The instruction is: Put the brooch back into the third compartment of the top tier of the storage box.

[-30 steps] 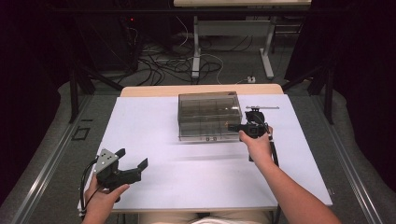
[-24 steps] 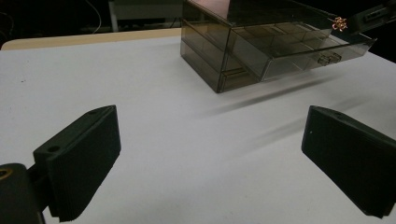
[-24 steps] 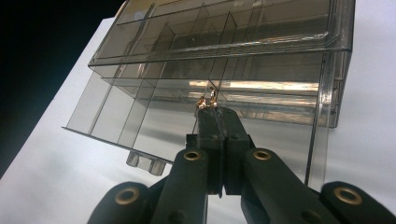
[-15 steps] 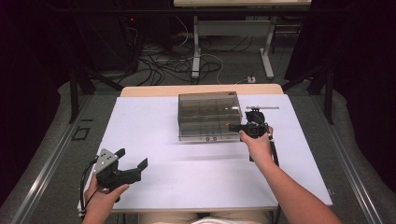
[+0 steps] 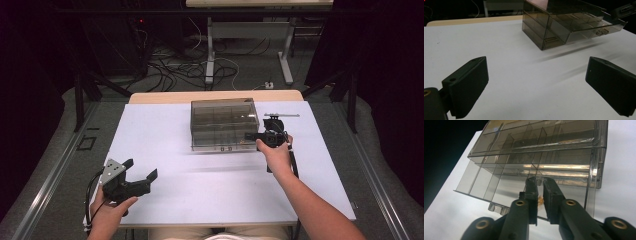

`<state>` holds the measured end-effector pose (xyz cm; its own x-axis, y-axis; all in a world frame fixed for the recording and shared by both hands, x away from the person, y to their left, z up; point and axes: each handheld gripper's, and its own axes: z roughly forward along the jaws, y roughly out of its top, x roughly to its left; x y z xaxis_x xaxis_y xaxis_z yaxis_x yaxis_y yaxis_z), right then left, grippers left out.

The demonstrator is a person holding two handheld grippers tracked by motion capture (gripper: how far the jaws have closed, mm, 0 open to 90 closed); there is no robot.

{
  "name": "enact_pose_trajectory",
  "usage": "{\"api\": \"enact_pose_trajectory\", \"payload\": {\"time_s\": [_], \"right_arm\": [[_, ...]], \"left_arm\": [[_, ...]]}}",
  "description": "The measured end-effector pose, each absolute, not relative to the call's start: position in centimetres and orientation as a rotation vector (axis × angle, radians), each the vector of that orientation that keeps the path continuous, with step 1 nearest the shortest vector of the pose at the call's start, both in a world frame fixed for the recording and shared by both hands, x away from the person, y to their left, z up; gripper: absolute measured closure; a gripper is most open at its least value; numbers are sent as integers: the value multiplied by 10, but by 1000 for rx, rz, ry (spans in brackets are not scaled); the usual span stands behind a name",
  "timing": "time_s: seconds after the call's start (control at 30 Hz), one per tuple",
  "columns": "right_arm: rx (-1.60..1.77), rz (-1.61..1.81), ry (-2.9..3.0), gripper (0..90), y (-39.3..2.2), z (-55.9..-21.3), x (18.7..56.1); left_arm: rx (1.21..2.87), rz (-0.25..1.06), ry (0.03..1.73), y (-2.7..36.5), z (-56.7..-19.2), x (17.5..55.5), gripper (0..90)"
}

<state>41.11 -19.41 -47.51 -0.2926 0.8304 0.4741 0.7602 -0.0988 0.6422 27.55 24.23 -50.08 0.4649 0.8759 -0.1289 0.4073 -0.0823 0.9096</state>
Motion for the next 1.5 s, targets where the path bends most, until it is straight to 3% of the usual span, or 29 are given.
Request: {"api": "enact_pose_trajectory", "payload": {"time_s": [0.8, 1.23, 1.37, 1.43, 1.5], "right_arm": [[1693, 1435, 2013, 360, -196, -473, 407], [1606, 1417, 2003, 281, -200, -455, 398], [1586, 1398, 2023, 133, -200, -451, 394], [1585, 1386, 2021, 115, -200, -450, 393], [1568, 1385, 2017, 17, -201, -450, 393]], "left_arm": [[1698, 571, 1111, 242, -500, 275, 46], [1699, 570, 1111, 242, -500, 275, 47], [1699, 569, 1110, 242, -500, 275, 46], [1700, 568, 1110, 242, -500, 275, 47], [1699, 569, 1110, 242, -500, 275, 46]]}}
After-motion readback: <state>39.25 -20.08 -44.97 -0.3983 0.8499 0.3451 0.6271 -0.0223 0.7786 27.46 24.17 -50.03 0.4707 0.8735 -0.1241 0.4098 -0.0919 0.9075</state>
